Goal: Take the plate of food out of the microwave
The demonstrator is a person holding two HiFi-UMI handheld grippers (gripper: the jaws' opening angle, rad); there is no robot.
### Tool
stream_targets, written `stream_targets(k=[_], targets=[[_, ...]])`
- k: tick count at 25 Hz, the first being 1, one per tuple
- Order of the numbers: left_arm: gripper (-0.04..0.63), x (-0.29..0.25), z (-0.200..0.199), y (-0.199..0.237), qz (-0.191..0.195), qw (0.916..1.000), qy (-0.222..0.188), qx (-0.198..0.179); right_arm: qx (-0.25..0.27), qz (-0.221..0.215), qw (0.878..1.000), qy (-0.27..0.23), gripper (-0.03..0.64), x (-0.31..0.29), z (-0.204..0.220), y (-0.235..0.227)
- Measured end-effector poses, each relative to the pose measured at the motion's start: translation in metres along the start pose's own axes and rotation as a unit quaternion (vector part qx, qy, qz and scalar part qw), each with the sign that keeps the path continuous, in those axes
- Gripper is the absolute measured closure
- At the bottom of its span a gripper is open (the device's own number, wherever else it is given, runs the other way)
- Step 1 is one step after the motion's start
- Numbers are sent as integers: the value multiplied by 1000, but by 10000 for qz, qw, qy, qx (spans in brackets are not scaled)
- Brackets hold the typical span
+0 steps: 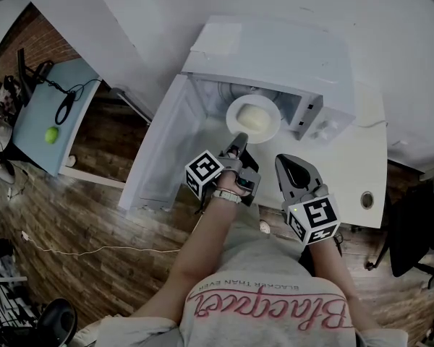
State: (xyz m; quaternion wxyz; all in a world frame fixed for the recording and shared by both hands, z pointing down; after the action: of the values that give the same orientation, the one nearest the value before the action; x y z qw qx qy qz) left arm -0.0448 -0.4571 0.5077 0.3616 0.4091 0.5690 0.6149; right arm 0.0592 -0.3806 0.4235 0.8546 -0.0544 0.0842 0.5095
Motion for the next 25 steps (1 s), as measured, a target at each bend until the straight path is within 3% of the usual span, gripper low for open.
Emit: stream_targets(k=[25], targets=[[577, 46, 20, -19, 143, 9999, -55, -2, 44, -50, 9999, -81, 606, 42, 3, 20]])
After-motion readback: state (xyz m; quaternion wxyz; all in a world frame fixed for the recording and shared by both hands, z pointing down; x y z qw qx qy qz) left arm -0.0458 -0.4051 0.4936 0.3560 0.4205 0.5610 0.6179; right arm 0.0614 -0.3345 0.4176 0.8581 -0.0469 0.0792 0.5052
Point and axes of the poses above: the fingertips, and each gripper's own axes: x backward along the fingers, y to its left, z out of its underside, the point moved 1 cm from there along x, backward along the fingers, and after that the axes turned 11 degrees about z, right-handed, at the moved point
